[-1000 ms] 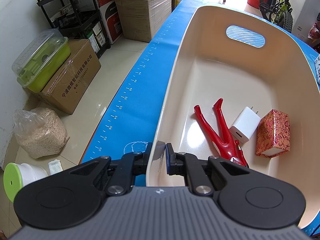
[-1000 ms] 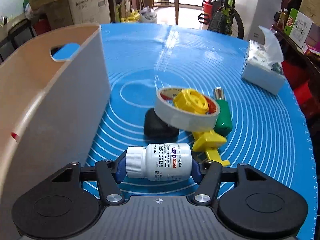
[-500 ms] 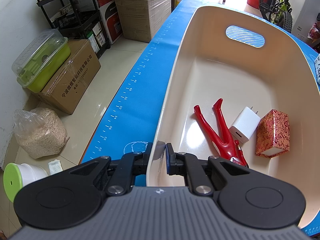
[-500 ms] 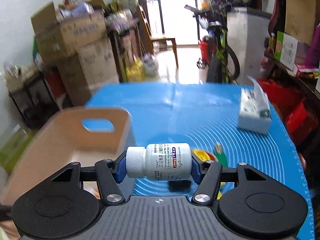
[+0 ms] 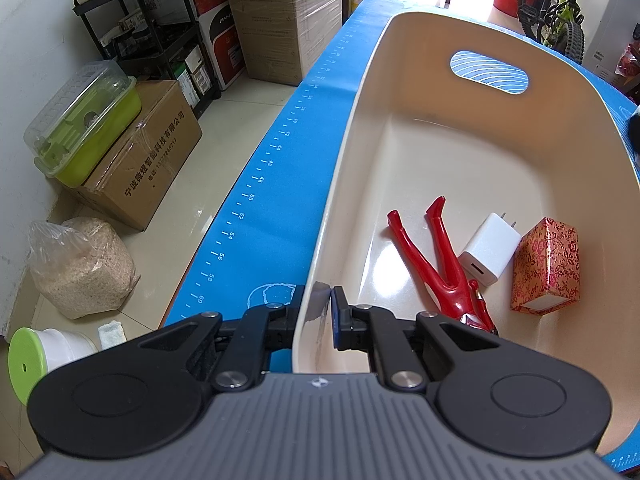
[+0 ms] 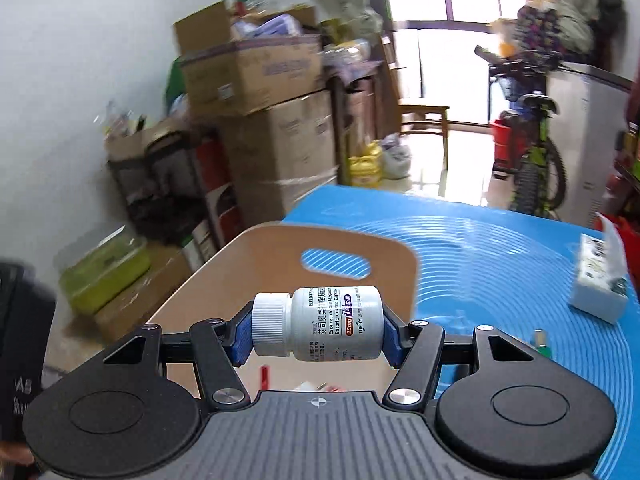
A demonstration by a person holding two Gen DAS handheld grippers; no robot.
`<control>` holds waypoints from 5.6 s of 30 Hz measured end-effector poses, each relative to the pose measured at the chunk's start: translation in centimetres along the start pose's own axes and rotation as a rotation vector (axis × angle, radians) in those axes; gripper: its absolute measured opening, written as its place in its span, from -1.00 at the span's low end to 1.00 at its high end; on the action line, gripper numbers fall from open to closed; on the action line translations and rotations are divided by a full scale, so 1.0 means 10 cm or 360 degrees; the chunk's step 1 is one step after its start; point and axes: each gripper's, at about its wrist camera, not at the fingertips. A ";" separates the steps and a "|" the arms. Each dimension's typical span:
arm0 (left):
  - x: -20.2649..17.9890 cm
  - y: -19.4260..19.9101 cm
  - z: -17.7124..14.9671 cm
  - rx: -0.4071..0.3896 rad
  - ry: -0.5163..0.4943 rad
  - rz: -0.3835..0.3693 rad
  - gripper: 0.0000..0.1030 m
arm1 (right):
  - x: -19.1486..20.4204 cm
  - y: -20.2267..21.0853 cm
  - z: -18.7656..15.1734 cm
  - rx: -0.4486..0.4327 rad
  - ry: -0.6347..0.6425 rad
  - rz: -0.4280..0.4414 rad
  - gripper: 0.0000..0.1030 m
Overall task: Organize rigid objects
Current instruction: 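Grasp the white pill bottle with the right gripper and lift it, then lower the pill bottle into the basket and open the right gripper, then grasp the roll of tape by its rim with the right gripper, then carry the tape roll into the basket and open the right gripper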
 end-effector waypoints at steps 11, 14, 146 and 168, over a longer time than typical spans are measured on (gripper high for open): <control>0.00 0.00 0.00 0.0000 0.0001 0.0001 -0.73 | 0.31 -0.31 -0.28 0.0267 0.0200 -0.0044 0.25; 0.00 0.00 0.00 0.0000 -0.0002 0.0002 -0.73 | 0.35 -0.43 -0.35 0.0352 0.0251 -0.0117 0.25; -0.03 0.03 0.02 0.0014 -0.0021 0.0038 -0.71 | 0.43 0.01 0.03 -0.0034 0.0290 0.0212 -0.65; -0.05 0.02 0.01 0.0015 -0.0020 0.0037 -0.71 | 0.46 -0.35 -0.33 0.0347 0.0399 0.0069 0.02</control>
Point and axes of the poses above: each gripper's, at about its wrist camera, not at the fingertips, and y roughly against the way its jaws point, x to its left, z to its top, and after that the axes turned 14 degrees about -y, right-handed
